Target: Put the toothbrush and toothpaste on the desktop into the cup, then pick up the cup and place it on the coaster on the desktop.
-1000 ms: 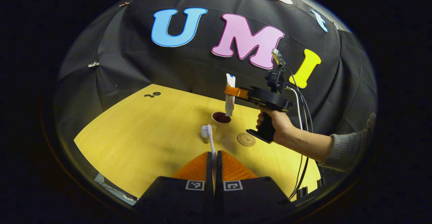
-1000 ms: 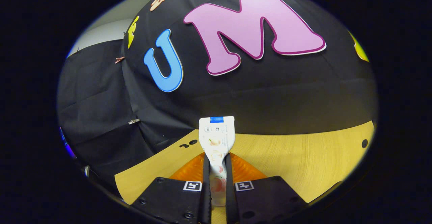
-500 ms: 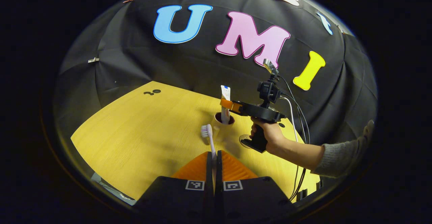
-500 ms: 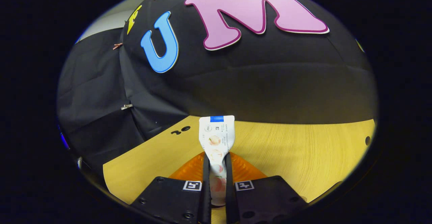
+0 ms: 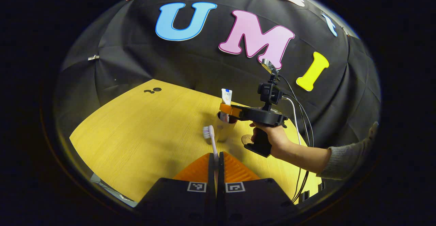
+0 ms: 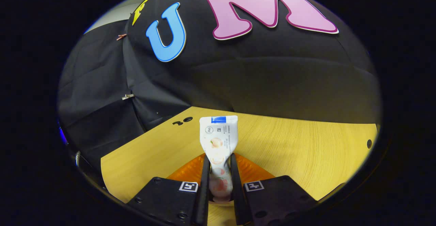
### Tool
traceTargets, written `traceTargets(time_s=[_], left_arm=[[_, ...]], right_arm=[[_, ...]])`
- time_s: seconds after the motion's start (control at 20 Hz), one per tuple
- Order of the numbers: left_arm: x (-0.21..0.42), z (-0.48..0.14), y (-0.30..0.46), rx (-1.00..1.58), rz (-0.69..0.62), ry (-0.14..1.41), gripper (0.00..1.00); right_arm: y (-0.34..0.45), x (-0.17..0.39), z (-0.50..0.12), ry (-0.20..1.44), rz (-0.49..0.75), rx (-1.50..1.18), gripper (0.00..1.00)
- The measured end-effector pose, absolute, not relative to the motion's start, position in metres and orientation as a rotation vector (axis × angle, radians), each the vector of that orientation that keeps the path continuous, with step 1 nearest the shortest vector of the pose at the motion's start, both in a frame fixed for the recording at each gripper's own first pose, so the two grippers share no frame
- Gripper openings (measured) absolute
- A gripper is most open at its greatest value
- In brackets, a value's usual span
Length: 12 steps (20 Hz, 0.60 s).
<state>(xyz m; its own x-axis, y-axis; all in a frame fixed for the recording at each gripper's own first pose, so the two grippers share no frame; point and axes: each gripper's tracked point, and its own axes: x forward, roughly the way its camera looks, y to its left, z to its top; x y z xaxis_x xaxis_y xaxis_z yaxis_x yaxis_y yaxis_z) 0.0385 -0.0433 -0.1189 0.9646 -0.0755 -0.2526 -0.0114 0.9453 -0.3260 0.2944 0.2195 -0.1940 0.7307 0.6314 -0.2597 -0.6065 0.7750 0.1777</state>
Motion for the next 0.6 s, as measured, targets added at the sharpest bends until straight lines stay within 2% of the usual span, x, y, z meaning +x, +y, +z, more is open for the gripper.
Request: traceTargets(time_s=[0.05,0.3,0.35,0.4,0.6], left_arm=[[0.038,-0.12,-0.043,-0.336,-0.033,0.268,0.06],[0.032,-0.128,-0.042,-0.335,-0.034,0.279,0.06],[0.031,-0.128,-0.042,-0.332,-0.035,0.281,0.06],[0.03,-0.13,-0.042,-0.331,-0.036,0.283,0.06],[0.027,-0.131,-0.045,-0.342,-0.046,0.279,0.06]], right_arm=[[0.218,0.293,-0.198,0.32,0.68,0.059,0.35],[0.216,0.286,-0.207,0.339,0.683,0.017,0.41],[0.215,0.284,-0.207,0.341,0.683,0.012,0.35],[0.214,0.282,-0.207,0.341,0.681,0.014,0.45],[0.211,0.273,-0.208,0.35,0.679,0.022,0.47]])
